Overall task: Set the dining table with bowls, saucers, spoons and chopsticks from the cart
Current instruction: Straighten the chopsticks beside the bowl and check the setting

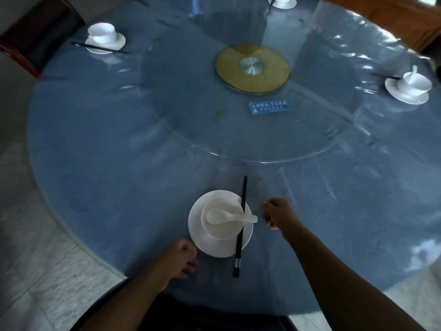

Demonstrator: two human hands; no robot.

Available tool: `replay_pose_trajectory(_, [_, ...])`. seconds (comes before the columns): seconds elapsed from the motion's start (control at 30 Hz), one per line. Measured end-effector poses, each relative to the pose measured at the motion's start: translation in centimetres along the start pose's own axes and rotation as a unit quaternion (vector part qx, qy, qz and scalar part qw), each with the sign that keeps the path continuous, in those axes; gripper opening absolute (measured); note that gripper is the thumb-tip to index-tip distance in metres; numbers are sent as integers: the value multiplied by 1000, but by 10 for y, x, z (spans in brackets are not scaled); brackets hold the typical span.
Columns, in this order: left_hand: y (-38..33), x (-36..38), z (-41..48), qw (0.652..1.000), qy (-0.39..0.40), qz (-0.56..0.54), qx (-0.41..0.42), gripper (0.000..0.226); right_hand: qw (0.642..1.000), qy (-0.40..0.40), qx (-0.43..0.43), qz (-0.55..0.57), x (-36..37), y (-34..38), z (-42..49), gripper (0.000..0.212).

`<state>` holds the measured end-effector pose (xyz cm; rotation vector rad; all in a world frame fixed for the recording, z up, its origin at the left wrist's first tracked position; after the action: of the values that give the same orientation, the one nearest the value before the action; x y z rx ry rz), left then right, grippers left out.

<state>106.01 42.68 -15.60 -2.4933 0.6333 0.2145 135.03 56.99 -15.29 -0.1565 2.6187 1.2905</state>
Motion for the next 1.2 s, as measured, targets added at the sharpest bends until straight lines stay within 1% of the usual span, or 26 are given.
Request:
replay_pose_trajectory(0.1, [-14,-30,-1,991,-104,87,23,8,995,-8,-68,-67,-10,30,-15,18])
replay_pose_trajectory(0.17, [-37,-50,-11,964,-181,184,64,19,985,-7,-122,-118,-7,55,-31,14])
replay_pose_trajectory(0.2, [-49,-58,-20,951,-208,214,83,21,978,-3,-148,-148,-2,68,-40,14])
replay_pose_trajectory(0.3, [-80,-71,-48,919,-257,275,121,6,950,21,-213,-228,21,103,-72,12])
replay_pose_trajectory(0.33, [-86,-75,-56,910,-272,287,126,6,938,32,-239,-247,32,113,-82,11])
replay_pose_trajectory(0.4, [-92,-83,-72,893,-298,308,136,22,918,58,-291,-264,56,127,-104,10])
replay_pose_trajectory(0.47, [-88,-91,-91,881,-320,321,136,34,897,90,-329,-281,85,134,-125,18])
replay_pose_trajectory(0.57, [-64,-105,-121,867,-348,340,103,38,864,148,-359,-321,129,131,-155,28])
replay_pose_trajectory(0.7, [-13,-127,-162,855,-396,329,59,39,826,208,-389,-350,187,128,-192,31])
replay_pose_trajectory(0.8, [34,-147,-187,852,-417,316,14,40,792,242,-415,-375,235,128,-217,33])
replay_pose_trajectory(0.97, [113,-201,-222,850,-442,283,-37,44,750,283,-450,-394,330,128,-261,36])
replay_pose_trajectory(1.03, [143,-229,-230,849,-452,270,-51,44,736,300,-453,-403,375,128,-274,36])
replay_pose_trajectory(1.2, [217,-308,-234,852,-454,254,-58,44,720,321,-443,-427,493,129,-301,38])
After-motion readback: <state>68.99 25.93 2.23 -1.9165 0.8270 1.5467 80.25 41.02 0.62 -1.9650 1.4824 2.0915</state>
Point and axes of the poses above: each hand's wrist, its own z-axis towards the middle knuckle, its own x-axis out of the palm, y = z × x, the point moved 10 cm from there along z, towards the middle knuckle, and after that the axes turned 13 degrees about z, right-handed, at the moved point
